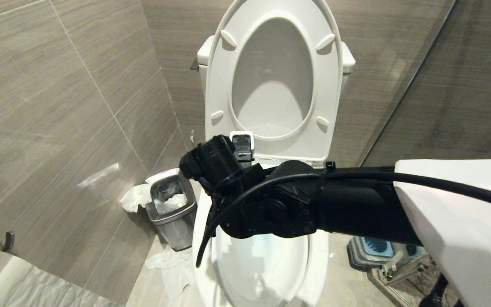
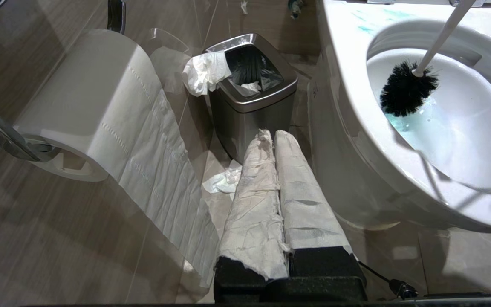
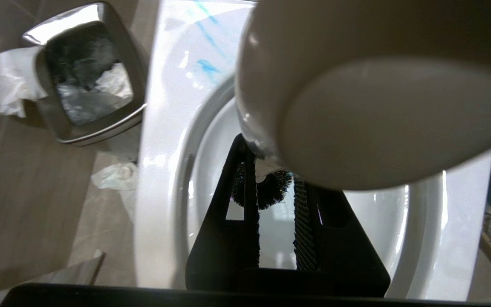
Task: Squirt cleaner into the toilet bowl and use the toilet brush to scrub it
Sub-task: Scrub the toilet bowl
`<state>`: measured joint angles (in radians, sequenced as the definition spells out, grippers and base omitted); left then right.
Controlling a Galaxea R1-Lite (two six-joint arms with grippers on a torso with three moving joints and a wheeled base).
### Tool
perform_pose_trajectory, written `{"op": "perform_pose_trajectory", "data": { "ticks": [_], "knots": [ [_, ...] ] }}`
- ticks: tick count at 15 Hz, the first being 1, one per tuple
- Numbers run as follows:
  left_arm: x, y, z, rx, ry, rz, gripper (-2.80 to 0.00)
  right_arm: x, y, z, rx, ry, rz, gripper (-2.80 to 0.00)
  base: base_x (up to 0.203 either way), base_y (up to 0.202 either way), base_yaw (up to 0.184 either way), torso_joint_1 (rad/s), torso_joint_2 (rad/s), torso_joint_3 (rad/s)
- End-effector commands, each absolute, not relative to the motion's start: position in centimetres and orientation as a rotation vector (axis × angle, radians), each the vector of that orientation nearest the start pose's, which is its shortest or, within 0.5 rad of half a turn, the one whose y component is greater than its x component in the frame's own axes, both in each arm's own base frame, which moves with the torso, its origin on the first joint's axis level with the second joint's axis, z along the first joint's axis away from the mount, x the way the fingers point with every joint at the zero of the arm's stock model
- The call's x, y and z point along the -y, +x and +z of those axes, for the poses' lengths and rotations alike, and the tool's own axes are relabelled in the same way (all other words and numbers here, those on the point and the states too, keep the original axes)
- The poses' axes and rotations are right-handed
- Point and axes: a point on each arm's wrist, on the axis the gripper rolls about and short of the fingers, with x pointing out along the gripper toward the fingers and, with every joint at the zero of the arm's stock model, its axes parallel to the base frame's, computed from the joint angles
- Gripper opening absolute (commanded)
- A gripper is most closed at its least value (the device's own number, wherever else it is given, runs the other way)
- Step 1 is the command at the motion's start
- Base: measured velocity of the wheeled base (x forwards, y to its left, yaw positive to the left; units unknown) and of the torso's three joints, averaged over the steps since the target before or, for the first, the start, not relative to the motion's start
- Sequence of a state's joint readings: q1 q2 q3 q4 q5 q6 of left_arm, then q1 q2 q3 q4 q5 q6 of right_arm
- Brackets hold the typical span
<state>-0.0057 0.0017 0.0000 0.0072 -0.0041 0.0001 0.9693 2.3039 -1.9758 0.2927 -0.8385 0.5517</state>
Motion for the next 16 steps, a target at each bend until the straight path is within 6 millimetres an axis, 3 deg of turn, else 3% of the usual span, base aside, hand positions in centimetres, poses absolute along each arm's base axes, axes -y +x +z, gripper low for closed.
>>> {"op": "perform_pose_trajectory", "data": {
  "ticks": [1, 5, 8, 12, 16],
  "knots": [
    [0.0, -2.2, 7.4, -0.011, 0.000, -0.011, -2.80, -37.1, 29.6, 17.2, -0.401, 0.037, -0.023, -2.80, 0.000, 0.000, 0.000, 0.000, 0.00, 0.000],
    [0.0, -2.2, 7.4, -0.012, 0.000, -0.011, -2.80, -34.3, 32.3, 18.1, -0.371, 0.055, -0.116, -2.80, 0.000, 0.000, 0.000, 0.000, 0.00, 0.000],
    [0.0, -2.2, 7.4, -0.012, 0.000, -0.011, -2.80, -32.6, 31.9, 18.9, -0.404, 0.025, -0.136, -2.80, 0.000, 0.000, 0.000, 0.000, 0.00, 0.000],
    [0.0, -2.2, 7.4, -0.011, 0.000, -0.011, -2.80, -31.6, 29.7, 18.7, -0.463, -0.016, -0.104, -2.80, 0.000, 0.000, 0.000, 0.000, 0.00, 0.000],
    [0.0, -2.2, 7.4, -0.012, 0.000, -0.011, -2.80, -34.0, 25.3, 19.9, -0.466, 0.017, 0.026, -2.80, 0.000, 0.000, 0.000, 0.000, 0.00, 0.000]
  ]
}}
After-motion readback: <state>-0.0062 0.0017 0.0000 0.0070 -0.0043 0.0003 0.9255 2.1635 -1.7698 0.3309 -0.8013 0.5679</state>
